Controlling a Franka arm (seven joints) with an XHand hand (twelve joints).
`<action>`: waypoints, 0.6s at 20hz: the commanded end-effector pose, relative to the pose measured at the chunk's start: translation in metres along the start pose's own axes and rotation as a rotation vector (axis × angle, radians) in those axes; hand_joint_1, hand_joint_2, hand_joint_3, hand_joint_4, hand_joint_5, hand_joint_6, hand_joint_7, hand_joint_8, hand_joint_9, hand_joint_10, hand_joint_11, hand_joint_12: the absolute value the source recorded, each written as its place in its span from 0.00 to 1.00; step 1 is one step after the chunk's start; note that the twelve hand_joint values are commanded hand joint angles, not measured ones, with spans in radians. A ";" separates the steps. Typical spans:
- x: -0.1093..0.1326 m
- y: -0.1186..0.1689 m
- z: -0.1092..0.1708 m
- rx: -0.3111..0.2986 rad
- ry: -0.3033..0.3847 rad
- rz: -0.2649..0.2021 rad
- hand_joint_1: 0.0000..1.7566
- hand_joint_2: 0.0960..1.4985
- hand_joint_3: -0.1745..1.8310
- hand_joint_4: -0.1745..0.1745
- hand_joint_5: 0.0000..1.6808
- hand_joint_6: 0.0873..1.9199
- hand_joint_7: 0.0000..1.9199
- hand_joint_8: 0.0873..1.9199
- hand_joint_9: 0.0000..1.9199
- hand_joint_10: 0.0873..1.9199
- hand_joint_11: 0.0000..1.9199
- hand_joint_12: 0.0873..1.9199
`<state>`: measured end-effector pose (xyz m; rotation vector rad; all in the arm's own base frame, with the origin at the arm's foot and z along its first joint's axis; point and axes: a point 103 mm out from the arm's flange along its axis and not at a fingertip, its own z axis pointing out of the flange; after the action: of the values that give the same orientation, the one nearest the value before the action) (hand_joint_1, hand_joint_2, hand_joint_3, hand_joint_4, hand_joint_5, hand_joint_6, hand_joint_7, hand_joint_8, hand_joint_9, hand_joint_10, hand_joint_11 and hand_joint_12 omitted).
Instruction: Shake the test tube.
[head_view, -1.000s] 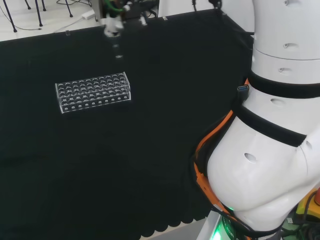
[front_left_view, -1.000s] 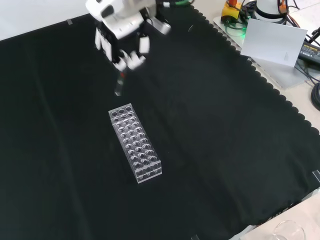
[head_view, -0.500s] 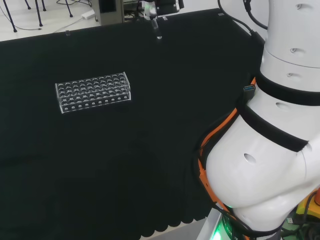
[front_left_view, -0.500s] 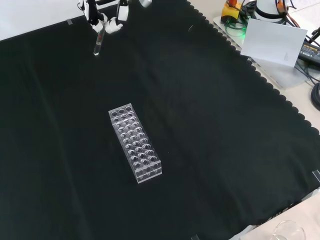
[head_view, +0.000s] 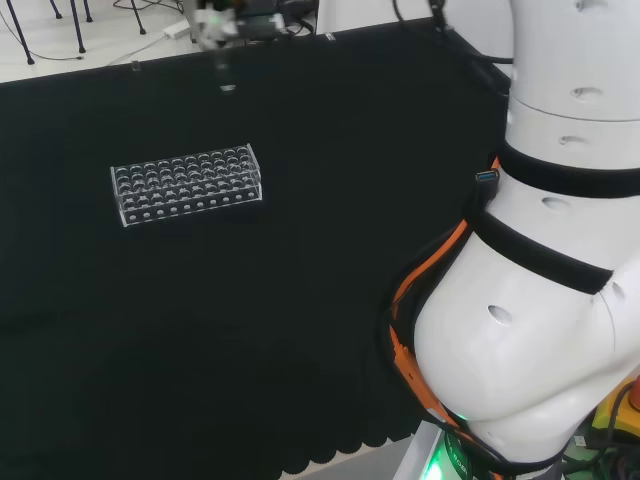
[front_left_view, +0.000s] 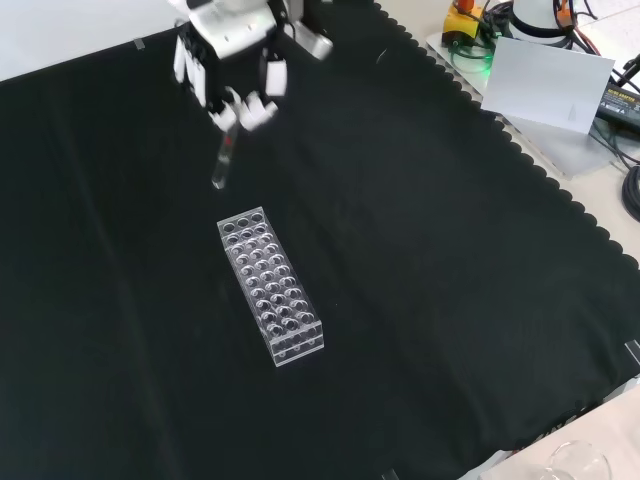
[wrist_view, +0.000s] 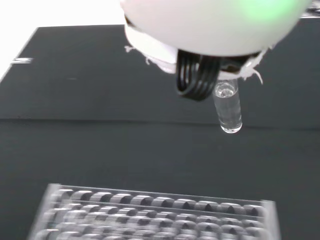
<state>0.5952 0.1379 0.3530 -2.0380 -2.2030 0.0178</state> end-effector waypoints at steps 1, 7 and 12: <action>0.122 0.005 0.000 0.015 0.128 -0.225 0.83 0.24 0.56 0.00 0.81 0.28 0.77 0.29 0.71 0.26 0.54 0.63; 0.131 0.006 -0.003 0.017 0.128 -0.245 0.83 0.24 0.56 0.00 0.81 0.28 0.77 0.29 0.71 0.26 0.54 0.63; 0.090 0.002 0.014 0.049 0.078 -0.178 0.83 0.24 0.56 0.00 0.81 0.28 0.77 0.29 0.71 0.26 0.54 0.63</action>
<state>0.5947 0.2621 0.3654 -1.7210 -2.3373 -0.1113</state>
